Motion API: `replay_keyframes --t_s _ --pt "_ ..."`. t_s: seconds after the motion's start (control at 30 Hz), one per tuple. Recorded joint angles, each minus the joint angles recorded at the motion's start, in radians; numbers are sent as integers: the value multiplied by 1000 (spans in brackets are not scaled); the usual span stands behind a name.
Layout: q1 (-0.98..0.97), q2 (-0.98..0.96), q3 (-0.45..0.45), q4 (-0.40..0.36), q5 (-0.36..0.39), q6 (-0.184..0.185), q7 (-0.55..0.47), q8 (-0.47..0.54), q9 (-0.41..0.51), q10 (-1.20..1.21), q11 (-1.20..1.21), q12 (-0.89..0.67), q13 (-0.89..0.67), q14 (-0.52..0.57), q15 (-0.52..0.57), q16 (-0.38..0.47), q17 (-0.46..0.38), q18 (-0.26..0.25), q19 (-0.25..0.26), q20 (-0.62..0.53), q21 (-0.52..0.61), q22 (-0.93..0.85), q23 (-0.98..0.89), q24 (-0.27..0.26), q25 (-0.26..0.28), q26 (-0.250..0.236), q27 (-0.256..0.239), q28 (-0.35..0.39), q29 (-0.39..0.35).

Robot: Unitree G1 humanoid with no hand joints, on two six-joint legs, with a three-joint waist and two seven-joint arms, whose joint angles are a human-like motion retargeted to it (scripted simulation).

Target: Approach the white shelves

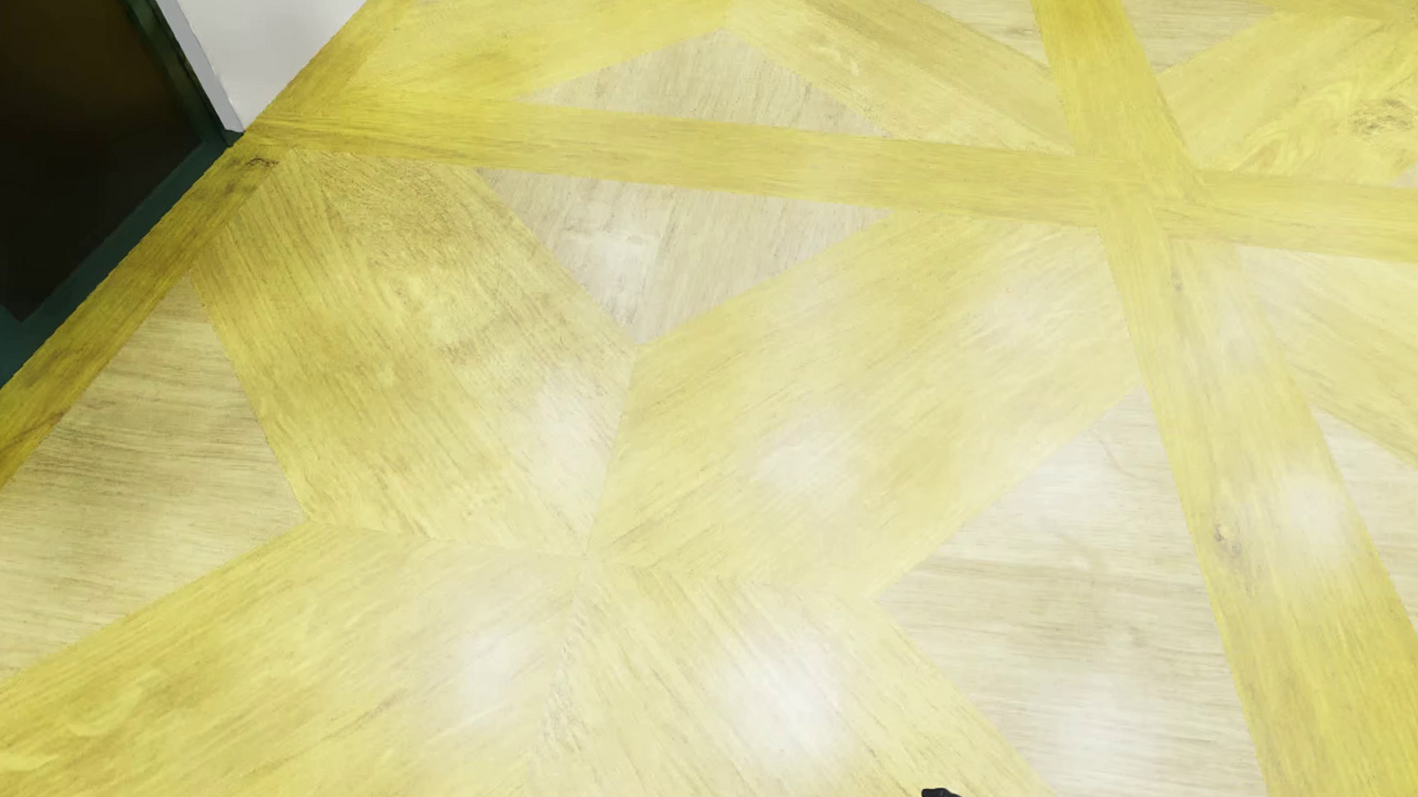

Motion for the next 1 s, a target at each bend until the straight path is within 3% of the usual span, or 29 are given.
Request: replay_keyframes --t_s 0.03,0.07,0.1,0.13,0.17,0.2,0.27,0.3,0.33,0.4,0.43,0.5,0.57,0.6,0.63,0.67,0.7,0.77,0.8,0.83,0.87,0.9,0.97,1.0 --pt "28 -4 -12 84 71 0 -1 54 1 67 -27 22 -9 79 -15 13 0 9 -10 39 54 -14 13 -2 -21 -12 -6 18 25" --pt "32 -7 -19 174 139 4 -66 111 4 151 -42 49 -16 159 -31 31 -2 77 -16 56 101 -39 14 -5 -32 -32 -21 17 48" --pt "-14 -12 -12 236 199 11 -237 181 10 233 -42 70 -23 199 -50 41 -6 169 -27 64 125 -58 13 -6 -21 -51 -31 14 74" --pt "-129 -27 12 200 244 17 -550 272 18 314 -22 81 -28 159 -73 37 -13 178 -42 69 131 -67 2 -5 4 -63 -27 4 85" --pt "-241 -43 33 86 278 20 -858 355 23 399 -3 81 -32 73 -92 22 -21 142 -52 75 127 -69 -15 2 24 -60 -14 -2 71" --pt "-327 -52 43 -51 306 20 -1091 424 24 485 -1 75 -35 8 -101 -1 -24 104 -59 81 112 -71 -34 10 53 -54 2 -6 38" --pt "-459 -48 47 -322 361 21 -1385 537 23 653 -37 63 -44 -46 -98 -33 -35 37 -63 66 99 -95 -62 45 98 -63 17 -26 -15" --pt "-519 -45 48 -418 382 22 -1445 594 22 713 -49 65 -54 -67 -99 -45 -44 28 -63 55 101 -122 -73 74 115 -78 18 -37 -20" --pt "-587 -45 51 -465 404 24 -1449 657 22 744 -54 76 -71 -91 -101 -59 -57 48 -62 61 109 -162 -75 96 127 -95 18 -37 -19" --pt "-719 -39 69 -442 458 30 -1339 798 22 692 -63 121 -115 -133 -110 -91 -77 149 -63 103 131 -259 -54 135 129 -126 22 -20 -29" --pt "-768 -29 80 -438 484 31 -1288 865 21 605 -64 148 -135 -149 -120 -105 -81 157 -66 126 138 -302 -29 146 124 -142 30 -20 -35" --pt "-824 5 96 -494 518 30 -1256 977 15 303 -68 179 -158 -123 -154 -108 -85 103 -60 145 141 -341 25 172 107 -155 60 -46 -55" --pt "-797 62 99 -589 518 24 -1313 1046 3 -131 -96 169 -140 -7 -173 -93 -92 -22 -46 135 133 -315 80 221 104 -126 84 -112 -63" --pt "-769 90 98 -617 514 21 -1351 1069 -2 -266 -96 151 -117 32 -172 -83 -103 -50 -43 122 137 -288 106 264 96 -104 94 -149 -53" --pt "-758 109 95 -627 510 21 -1341 1089 -4 -241 -58 146 -90 95 -169 -70 -118 72 -36 109 144 -263 132 316 88 -96 100 -176 -41" --pt "-742 116 92 -633 495 18 -1311 1116 -3 -189 12 130 -59 114 -143 -89 -135 161 -29 113 152 -239 157 353 77 -88 105 -183 -45" --pt "-720 95 92 -633 480 11 -1284 1125 2 -134 138 115 -22 59 -73 -122 -146 191 5 139 138 -219 177 362 78 -74 116 -155 -66" --pt "-664 -27 91 -610 480 3 -1223 1183 11 -35 484 96 44 -67 187 -190 -142 200 329 206 85 -205 201 303 104 -84 148 -109 -101" --pt "-627 -108 93 -591 504 0 -1178 1191 15 -7 667 92 62 -121 289 -204 -149 202 338 206 87 -221 207 285 106 -115 154 -106 -73" --pt "-579 -193 92 -579 497 -5 -1133 1202 20 10 825 85 76 -170 287 -208 -169 202 338 195 111 -244 200 277 96 -144 144 -102 -12" --pt "-522 -280 84 -579 449 -13 -1095 1212 25 13 933 72 92 -213 246 -210 -193 201 343 181 138 -269 179 270 76 -170 124 -93 49" --pt "-464 -368 69 -586 391 -23 -1070 1203 28 5 984 44 116 -249 253 -207 -199 199 317 166 127 -285 140 267 78 -180 113 -91 60" --pt "-367 -502 26 -609 289 -37 -1052 1129 30 -8 912 -42 179 -315 205 -195 -152 191 200 119 31 -296 47 275 133 -171 99 -104 -22" --pt "-330 -540 2 -620 261 -39 -1059 1086 28 -8 797 -95 212 -348 164 -182 -113 186 179 79 -21 -302 6 293 174 -167 83 -118 -72"
